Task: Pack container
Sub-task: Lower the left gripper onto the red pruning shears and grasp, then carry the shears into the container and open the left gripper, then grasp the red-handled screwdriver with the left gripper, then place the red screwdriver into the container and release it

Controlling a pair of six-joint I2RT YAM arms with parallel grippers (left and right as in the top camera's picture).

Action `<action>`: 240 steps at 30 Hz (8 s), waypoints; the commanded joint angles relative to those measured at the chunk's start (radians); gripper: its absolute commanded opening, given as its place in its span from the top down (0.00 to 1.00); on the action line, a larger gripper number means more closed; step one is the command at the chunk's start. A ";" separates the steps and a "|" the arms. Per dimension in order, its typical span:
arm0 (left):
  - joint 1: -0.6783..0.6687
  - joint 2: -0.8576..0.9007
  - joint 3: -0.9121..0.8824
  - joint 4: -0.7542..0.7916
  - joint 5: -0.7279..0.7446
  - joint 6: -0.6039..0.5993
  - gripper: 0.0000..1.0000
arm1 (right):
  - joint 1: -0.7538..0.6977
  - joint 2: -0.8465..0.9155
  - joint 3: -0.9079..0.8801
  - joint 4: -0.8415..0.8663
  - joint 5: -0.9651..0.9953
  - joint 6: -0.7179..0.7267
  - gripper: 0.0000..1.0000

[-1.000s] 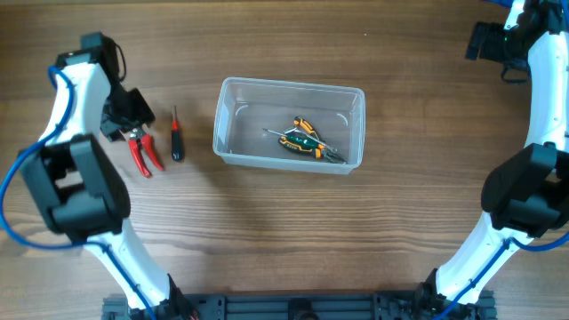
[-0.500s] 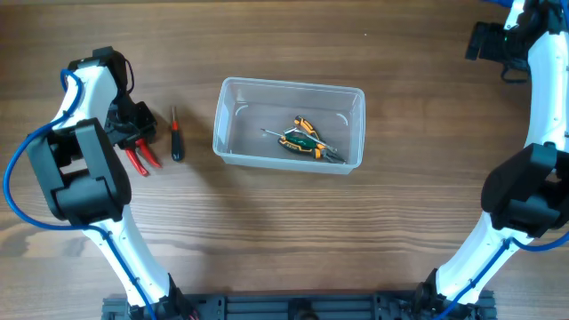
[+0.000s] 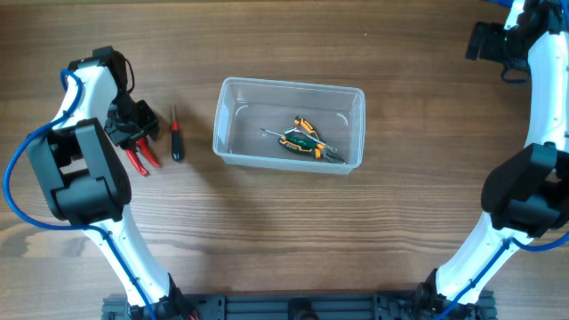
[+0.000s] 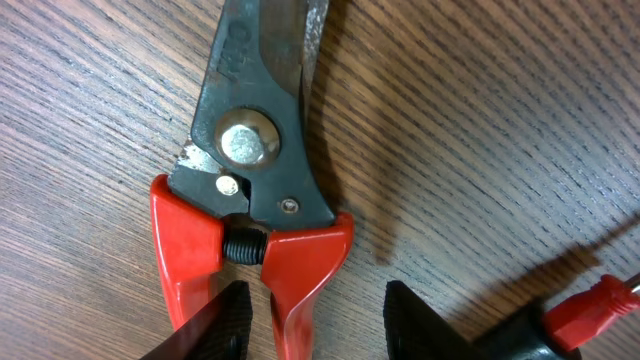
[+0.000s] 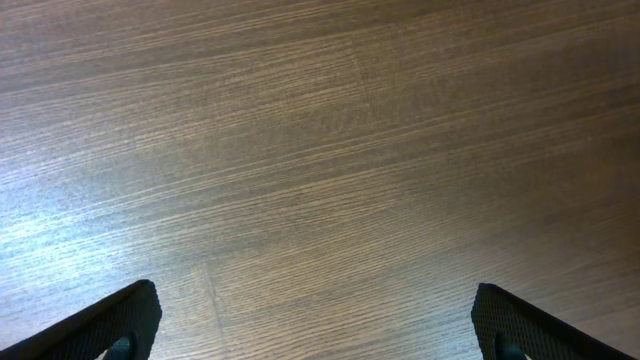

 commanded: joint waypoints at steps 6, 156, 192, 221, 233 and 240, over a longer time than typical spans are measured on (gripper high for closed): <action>0.005 0.010 -0.038 0.029 0.012 -0.013 0.52 | 0.003 -0.016 0.010 0.003 -0.013 -0.003 0.00; -0.113 -0.072 -0.085 0.079 0.153 0.371 0.59 | 0.003 -0.016 0.010 0.003 -0.013 -0.003 0.00; -0.146 -0.190 0.432 -0.053 0.356 0.443 0.96 | 0.003 -0.016 0.010 0.003 -0.013 -0.003 0.00; -0.713 0.097 0.453 -0.251 0.351 1.327 0.96 | 0.003 -0.016 0.010 0.003 -0.013 -0.003 0.00; -0.705 0.171 0.453 -0.248 0.344 1.270 0.65 | 0.003 -0.016 0.010 0.003 -0.013 -0.003 0.00; -0.705 0.167 0.453 -0.257 0.344 1.179 0.00 | 0.003 -0.016 0.010 0.003 -0.013 -0.003 0.00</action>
